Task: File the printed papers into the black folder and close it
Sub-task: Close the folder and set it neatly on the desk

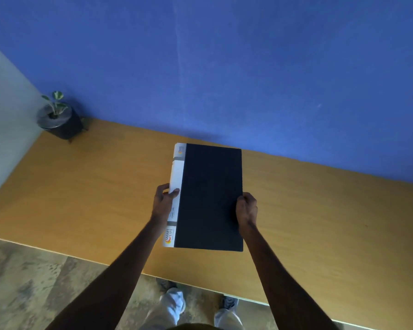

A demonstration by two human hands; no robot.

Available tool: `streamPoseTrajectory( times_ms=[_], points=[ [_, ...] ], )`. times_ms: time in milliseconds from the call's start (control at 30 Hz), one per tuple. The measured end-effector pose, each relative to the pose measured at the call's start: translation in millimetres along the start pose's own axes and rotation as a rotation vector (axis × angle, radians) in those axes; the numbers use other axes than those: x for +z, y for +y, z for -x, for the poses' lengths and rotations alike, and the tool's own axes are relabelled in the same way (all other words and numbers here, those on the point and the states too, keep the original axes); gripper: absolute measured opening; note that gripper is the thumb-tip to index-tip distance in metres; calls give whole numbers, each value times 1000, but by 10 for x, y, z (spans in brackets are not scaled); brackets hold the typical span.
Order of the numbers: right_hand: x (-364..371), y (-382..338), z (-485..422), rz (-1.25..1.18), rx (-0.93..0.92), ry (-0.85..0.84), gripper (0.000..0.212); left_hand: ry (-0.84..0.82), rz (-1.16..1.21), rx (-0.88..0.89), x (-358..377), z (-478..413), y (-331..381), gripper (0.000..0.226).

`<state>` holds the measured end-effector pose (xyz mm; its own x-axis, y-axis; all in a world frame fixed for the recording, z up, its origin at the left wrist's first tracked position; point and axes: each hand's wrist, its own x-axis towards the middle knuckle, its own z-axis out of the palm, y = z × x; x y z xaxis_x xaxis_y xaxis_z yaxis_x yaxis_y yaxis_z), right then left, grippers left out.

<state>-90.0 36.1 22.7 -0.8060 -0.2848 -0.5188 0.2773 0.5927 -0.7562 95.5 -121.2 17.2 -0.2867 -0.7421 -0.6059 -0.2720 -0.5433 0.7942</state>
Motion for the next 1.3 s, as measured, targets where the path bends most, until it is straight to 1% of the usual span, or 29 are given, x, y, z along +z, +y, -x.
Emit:
streamPoseTrajectory(
  times_ms=[167,300,533,667,1067,1133,1233,1300],
  points=[
    [612,-206,87,26,46,-11,30,32,-88,24,-553,-330,192,44],
    [1020,-347,141,24,43,3,33,79,-163,48,-895,-617,343,44],
    [1691,-595,110,88,76,-38,33,128,-383,119,-1404,-1108,496,42],
    [2010,-667,53,165,61,-45,33,153,-495,164,-1606,-1363,579,42],
    [2492,-846,-115,370,4,-22,32,203,-720,252,-1801,-1874,681,43],
    [2530,-867,-129,390,-13,-14,32,204,-736,263,-1794,-1891,684,47],
    [2571,-887,-144,458,-63,-6,33,201,-759,311,-1775,-1898,699,58],
    [2573,-893,-153,505,-91,3,33,184,-764,338,-1777,-1909,702,60]
  ],
)
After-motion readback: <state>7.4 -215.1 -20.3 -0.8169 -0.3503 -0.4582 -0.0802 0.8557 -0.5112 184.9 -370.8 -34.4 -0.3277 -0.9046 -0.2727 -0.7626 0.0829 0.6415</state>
